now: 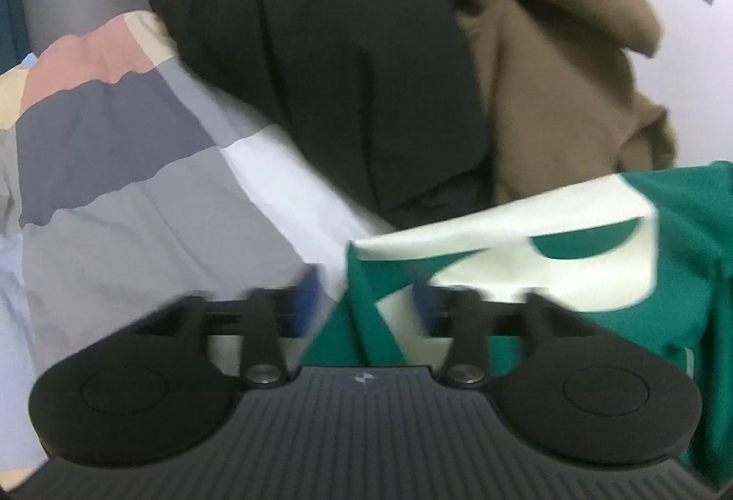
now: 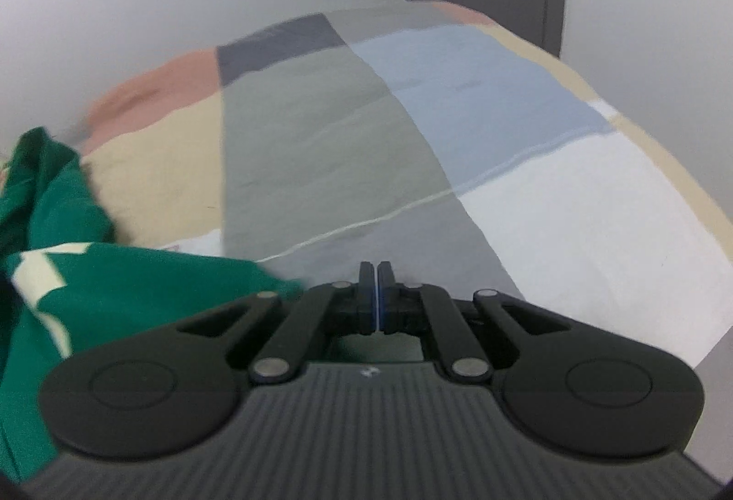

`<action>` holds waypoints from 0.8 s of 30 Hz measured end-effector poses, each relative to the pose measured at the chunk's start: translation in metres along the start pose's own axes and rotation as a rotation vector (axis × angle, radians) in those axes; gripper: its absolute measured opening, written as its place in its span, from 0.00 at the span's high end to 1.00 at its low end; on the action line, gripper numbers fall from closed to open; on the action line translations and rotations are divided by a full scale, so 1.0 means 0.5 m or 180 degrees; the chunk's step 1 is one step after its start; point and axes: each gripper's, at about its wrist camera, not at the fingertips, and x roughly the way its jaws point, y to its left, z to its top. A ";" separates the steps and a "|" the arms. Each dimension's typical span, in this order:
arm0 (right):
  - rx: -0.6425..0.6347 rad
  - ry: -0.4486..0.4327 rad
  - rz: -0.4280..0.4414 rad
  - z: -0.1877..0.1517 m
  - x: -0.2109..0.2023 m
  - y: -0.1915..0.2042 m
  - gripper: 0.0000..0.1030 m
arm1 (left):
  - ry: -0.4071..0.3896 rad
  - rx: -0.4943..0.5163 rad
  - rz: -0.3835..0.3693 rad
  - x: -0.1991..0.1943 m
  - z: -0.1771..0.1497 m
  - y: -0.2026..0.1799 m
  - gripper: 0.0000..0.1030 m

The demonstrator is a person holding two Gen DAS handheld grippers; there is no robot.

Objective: Fold large clothes

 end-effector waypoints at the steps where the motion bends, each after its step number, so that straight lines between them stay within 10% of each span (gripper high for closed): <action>1: -0.0051 -0.0025 0.0005 -0.001 -0.015 0.008 0.95 | -0.0037 0.0026 -0.0052 -0.018 -0.004 -0.006 0.41; 8: -0.0318 -0.0263 0.0322 0.010 -0.126 0.095 0.89 | -0.0143 0.0339 -0.0457 -0.128 -0.036 -0.070 0.39; 12: -0.0375 -0.0389 0.0637 0.014 -0.188 0.151 0.44 | -0.0114 0.0658 -0.0772 -0.194 -0.084 -0.115 0.39; 24: -0.0921 -0.0272 0.1462 -0.061 -0.285 0.407 0.45 | -0.0033 0.1174 -0.1530 -0.304 -0.238 -0.233 0.39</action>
